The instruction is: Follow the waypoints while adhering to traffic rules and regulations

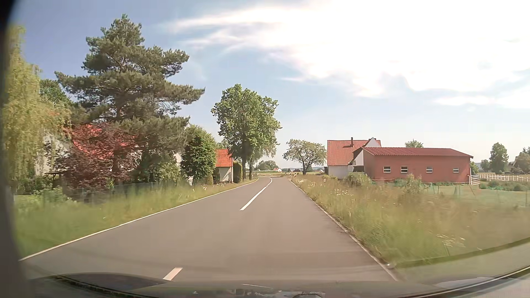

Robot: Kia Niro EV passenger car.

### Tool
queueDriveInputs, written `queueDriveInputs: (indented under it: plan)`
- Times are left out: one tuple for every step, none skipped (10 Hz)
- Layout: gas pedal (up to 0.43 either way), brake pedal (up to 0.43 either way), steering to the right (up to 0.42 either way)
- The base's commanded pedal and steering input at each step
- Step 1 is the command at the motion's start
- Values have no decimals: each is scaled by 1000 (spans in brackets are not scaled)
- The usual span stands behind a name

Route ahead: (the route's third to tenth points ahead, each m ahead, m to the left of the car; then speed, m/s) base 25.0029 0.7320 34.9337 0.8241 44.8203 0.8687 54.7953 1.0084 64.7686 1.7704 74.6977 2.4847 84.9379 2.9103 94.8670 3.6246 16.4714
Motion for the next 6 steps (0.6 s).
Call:
queueDriveInputs:
  plan:
    - [138, 0, 0]
    - [138, 0, 0]
    - [138, 0, 0]
    - [138, 0, -1]
    - [138, 0, -1]
    - [138, 0, -1]
